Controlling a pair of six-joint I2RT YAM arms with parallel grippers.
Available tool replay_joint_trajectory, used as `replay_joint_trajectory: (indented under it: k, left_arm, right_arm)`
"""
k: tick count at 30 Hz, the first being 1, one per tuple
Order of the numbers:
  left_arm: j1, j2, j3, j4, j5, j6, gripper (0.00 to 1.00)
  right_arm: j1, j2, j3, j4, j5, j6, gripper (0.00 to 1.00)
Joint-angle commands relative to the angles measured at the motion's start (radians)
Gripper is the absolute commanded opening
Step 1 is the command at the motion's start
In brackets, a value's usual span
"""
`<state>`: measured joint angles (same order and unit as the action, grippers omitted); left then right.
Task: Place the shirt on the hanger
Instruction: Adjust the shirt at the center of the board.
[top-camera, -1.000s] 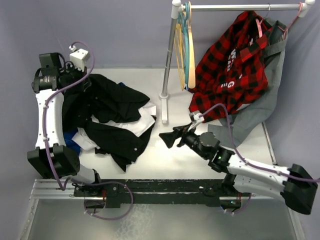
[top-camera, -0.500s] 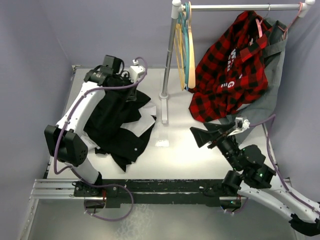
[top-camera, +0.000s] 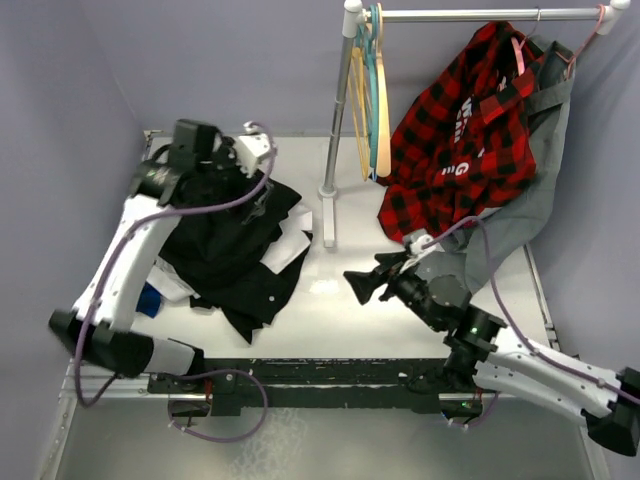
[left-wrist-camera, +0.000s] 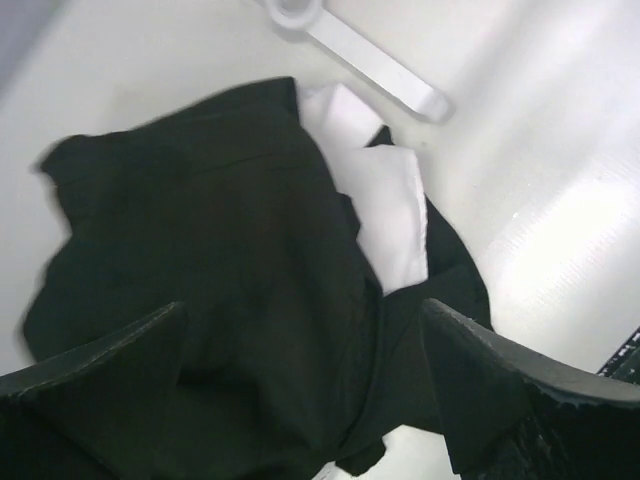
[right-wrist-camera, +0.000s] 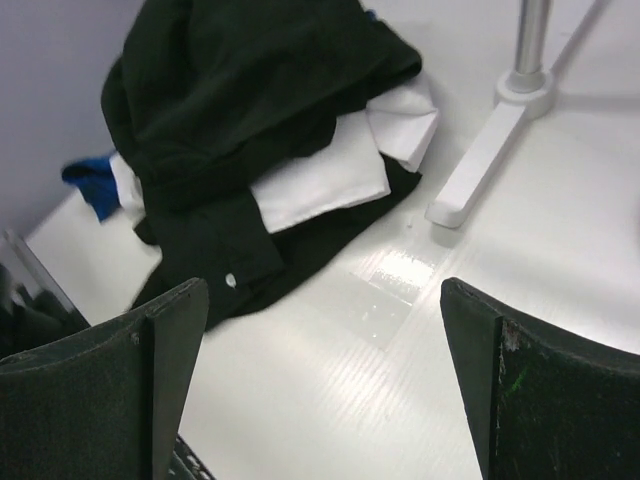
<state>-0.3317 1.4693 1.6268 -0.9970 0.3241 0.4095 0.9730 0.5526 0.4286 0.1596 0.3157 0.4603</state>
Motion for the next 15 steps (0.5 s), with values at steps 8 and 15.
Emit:
replay_joint_trajectory:
  k: [8,15]
  left_arm:
    - [0.393,-0.445,-0.218,0.051,0.051,0.147,0.99]
    - [0.592,-0.513,-0.436,0.108,0.138,0.229,0.96]
  right_arm:
    - [0.201,0.512,-0.004,0.653,-0.063,-0.844,1.0]
    - [0.194,0.832,0.188,0.776,-0.272,-0.988,0.97]
